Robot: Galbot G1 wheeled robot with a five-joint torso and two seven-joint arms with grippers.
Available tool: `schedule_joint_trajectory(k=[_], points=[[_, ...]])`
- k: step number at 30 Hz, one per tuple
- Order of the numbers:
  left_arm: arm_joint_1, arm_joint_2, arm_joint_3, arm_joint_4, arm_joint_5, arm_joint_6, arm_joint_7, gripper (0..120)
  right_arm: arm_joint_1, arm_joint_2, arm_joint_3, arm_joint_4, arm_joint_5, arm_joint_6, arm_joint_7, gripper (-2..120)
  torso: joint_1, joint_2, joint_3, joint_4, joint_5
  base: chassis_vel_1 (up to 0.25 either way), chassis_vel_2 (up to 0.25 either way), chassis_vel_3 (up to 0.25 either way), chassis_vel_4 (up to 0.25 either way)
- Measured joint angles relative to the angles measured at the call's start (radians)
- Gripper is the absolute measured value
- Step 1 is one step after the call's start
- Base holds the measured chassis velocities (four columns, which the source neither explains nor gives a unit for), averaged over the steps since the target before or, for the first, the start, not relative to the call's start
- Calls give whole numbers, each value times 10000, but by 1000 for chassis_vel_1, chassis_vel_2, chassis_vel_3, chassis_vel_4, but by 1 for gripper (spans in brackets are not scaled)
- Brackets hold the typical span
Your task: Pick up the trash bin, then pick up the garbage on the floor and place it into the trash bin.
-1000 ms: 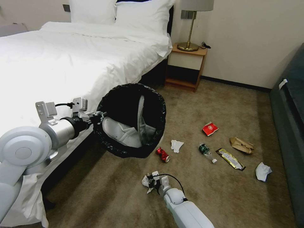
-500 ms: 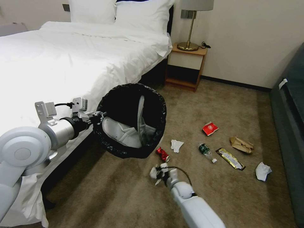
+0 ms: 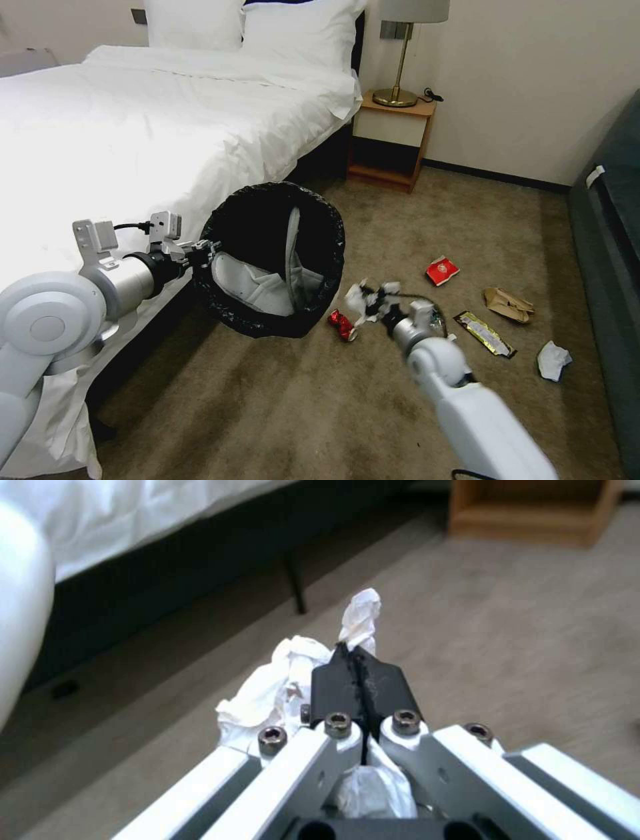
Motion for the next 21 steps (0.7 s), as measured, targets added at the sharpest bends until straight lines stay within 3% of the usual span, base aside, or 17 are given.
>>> schedule_joint_trajectory(k=[5, 13, 15, 19, 21], points=[[-68, -37, -13, 82, -37, 0, -140, 1, -299, -884, 1090, 715, 661, -400, 189, 0, 0, 2, 0, -1, 3, 0, 0, 0, 0], [108, -15, 106, 25, -104, 0, -299, 1, -151, -1454, 2158, 1449, 1494, -510, 262, 0, 0, 2, 0, -2, 0, 0, 0, 0, 0], [294, 32, 218, -83, -219, 0, -310, 1, 268, -1925, 2524, 2179, 2447, -778, 375, 0, 0, 2, 0, 1, 0, 0, 0, 0, 0], [489, 87, 351, -224, -257, -1, -314, 1, 651, -2399, 2631, 2784, 3232, -910, 382, 0, -1, 2, 0, 0, 0, 0, 0, 0, 0], [964, 266, 368, -547, -301, -1, -312, 1, 1338, -3055, 2338, 3522, 4386, -1105, 376, 0, -1, 2, -1, -2, -3, 0, 0, 0, 0]])
